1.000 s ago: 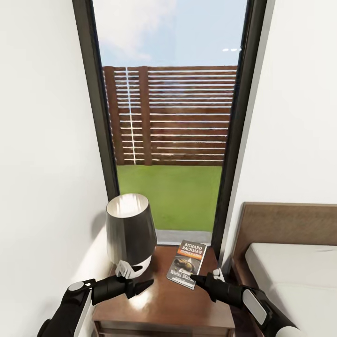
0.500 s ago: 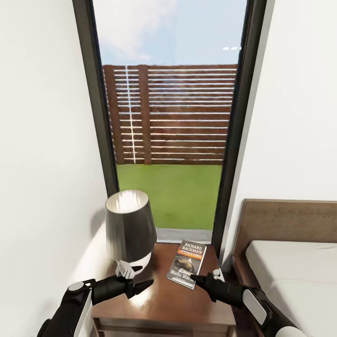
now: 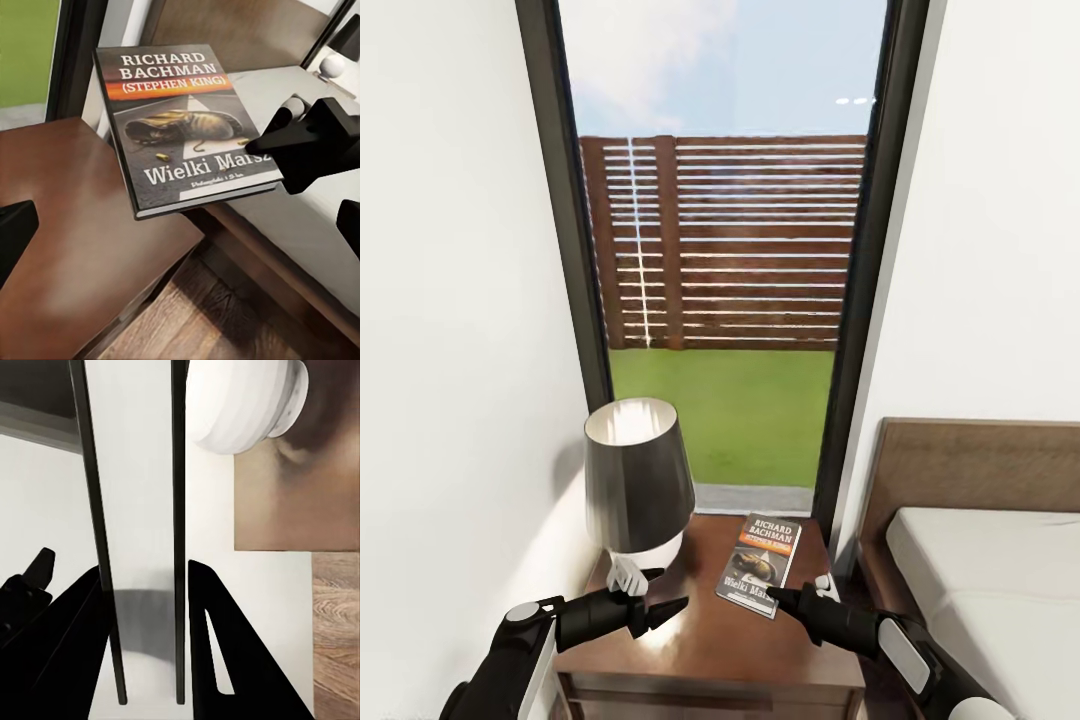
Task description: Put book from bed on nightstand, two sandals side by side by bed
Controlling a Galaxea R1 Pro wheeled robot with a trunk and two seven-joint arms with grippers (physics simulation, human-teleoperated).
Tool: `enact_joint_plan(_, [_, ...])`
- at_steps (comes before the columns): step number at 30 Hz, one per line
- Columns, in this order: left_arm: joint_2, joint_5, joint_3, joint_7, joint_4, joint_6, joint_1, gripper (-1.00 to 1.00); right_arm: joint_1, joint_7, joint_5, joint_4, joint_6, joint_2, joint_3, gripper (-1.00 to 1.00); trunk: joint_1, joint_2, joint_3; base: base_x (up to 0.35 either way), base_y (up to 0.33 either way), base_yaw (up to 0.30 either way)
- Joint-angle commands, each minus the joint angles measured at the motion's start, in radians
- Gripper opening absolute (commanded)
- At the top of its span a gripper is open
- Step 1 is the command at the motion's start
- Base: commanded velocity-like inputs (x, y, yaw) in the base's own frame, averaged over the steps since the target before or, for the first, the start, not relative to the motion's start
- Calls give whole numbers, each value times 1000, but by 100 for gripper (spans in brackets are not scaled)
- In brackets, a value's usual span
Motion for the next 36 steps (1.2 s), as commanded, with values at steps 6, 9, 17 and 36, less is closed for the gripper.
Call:
enact_joint_plan(6, [-2, -6, 4, -7, -1, 10, -1, 100, -1, 0, -10, 0, 5, -1, 5, -100, 23, -43, -20, 0, 0, 0])
enact_joint_plan(9, [-2, -6, 4, -7, -1, 10, -1, 100, -1, 0, -10, 0, 5, -1, 5, -100, 35, -64, -29, 0, 0, 0])
enact_joint_plan(17, [-2, -6, 4, -7, -1, 10, -1, 100, -1, 0, -10, 0, 5, -1, 5, -100, 65, -120, -54, 0, 0, 0])
enact_joint_plan(36, [-2, -6, 4, -8, -1, 10, -1, 100, -1, 0, -10, 0, 5, -1, 5, -100, 138, -253, -114, 0, 0, 0])
